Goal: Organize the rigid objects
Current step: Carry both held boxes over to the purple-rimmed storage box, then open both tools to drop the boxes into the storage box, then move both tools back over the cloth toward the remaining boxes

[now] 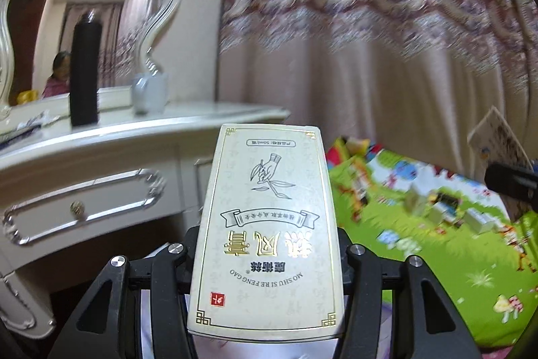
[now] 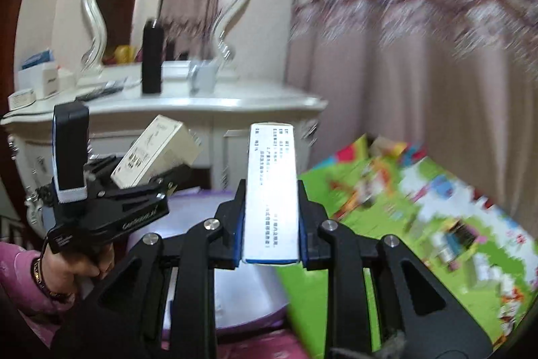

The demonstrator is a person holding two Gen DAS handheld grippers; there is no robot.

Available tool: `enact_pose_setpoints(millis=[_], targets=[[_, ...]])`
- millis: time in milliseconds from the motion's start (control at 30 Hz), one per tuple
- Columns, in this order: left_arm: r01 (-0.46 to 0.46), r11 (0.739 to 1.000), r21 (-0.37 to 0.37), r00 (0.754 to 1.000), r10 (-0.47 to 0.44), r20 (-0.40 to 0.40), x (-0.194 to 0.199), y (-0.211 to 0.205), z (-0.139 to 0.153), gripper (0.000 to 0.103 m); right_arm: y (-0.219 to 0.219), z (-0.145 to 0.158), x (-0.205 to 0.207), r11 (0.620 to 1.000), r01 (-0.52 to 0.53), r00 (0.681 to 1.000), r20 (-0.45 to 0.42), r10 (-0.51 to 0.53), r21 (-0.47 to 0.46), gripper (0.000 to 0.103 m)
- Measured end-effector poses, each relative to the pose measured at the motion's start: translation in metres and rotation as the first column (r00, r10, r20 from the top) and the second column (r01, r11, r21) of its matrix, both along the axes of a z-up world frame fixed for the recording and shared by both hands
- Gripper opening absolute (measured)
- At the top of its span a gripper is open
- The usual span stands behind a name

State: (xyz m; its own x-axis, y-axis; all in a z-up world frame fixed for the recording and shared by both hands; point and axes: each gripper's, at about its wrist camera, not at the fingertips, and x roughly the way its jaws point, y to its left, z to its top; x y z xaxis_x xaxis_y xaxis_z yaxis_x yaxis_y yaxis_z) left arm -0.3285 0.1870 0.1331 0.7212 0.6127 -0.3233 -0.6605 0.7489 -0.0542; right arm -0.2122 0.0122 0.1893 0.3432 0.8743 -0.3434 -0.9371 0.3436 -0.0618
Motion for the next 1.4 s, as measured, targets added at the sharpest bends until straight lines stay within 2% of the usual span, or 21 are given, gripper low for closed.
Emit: enact_pose_setpoints(millis=[133,300,467,667,733,767,800,833,867,900,1033,1133,1233,1300,1400], targets=[[-0.041,0.998,-0.049,0.997,0.037,-0.073,-0.002,0.021,-0.021,0.053,0.032,-0.024,0.001,0.993,-0.062,0.996,-0.062,0.056,-0.104,0.028],[-0.075,0.988,-0.136,0.988,0.055,-0.144,-0.002,0.044,-0.045,0.053,0.072,-0.063,0.012,0.963,-0.132,0.980,-0.175,0.092,-0.235,0.028],[-0.110,0.973,-0.202,0.975,0.066,-0.210,-0.004,0.061,-0.070,0.053,0.101,-0.094,0.024,0.936,-0.171,0.963,-0.255,0.092,-0.308,0.028],[-0.125,0.960,-0.250,0.968,0.062,-0.245,-0.005,0.071,-0.085,0.053,0.125,-0.122,0.031,0.915,-0.176,0.953,-0.297,0.065,-0.364,0.028],[-0.142,0.959,-0.247,0.964,0.078,-0.255,-0.003,0.072,-0.087,0.063,0.126,-0.126,0.034,0.916,-0.173,0.943,-0.330,0.048,-0.361,0.029],[-0.163,0.957,-0.239,0.960,0.098,-0.263,-0.002,0.074,-0.087,0.081,0.127,-0.126,0.036,0.916,-0.175,0.939,-0.341,0.045,-0.361,0.032],[-0.193,0.955,-0.223,0.953,0.129,-0.272,-0.002,0.074,-0.087,0.095,0.127,-0.128,0.039,0.915,-0.180,0.933,-0.358,0.042,-0.360,0.044],[-0.207,0.955,-0.213,0.951,0.145,-0.274,-0.002,0.075,-0.087,0.097,0.126,-0.129,0.040,0.915,-0.184,0.928,-0.371,0.041,-0.359,0.052],[-0.213,0.956,-0.203,0.950,0.153,-0.273,-0.002,0.074,-0.086,0.099,0.124,-0.129,0.043,0.918,-0.184,0.923,-0.382,0.039,-0.351,0.066],[-0.211,0.957,-0.197,0.949,0.153,-0.274,-0.002,0.073,-0.085,0.099,0.118,-0.127,0.045,0.925,-0.179,0.919,-0.391,0.036,-0.335,0.071],[-0.191,0.965,-0.180,0.948,0.133,-0.290,0.004,0.064,-0.080,0.100,0.081,-0.112,0.059,0.944,-0.146,0.919,-0.394,0.019,-0.295,0.073],[-0.146,0.974,-0.173,0.951,0.090,-0.297,0.016,0.053,-0.076,0.100,0.049,-0.101,0.074,0.959,-0.075,0.924,-0.382,-0.037,-0.275,0.079],[-0.098,0.981,-0.165,0.950,0.042,-0.310,0.030,0.039,-0.073,0.100,0.007,-0.098,0.094,0.968,0.011,0.911,-0.397,-0.113,-0.250,0.084],[-0.062,0.985,-0.161,0.946,0.007,-0.323,0.042,0.029,-0.070,0.100,-0.024,-0.101,0.109,0.966,0.082,0.893,-0.412,-0.181,-0.246,0.085],[0.001,0.991,-0.137,0.937,-0.049,-0.347,0.061,0.008,-0.066,0.100,-0.068,-0.110,0.134,0.953,0.196,0.834,-0.472,-0.286,-0.230,0.085]])
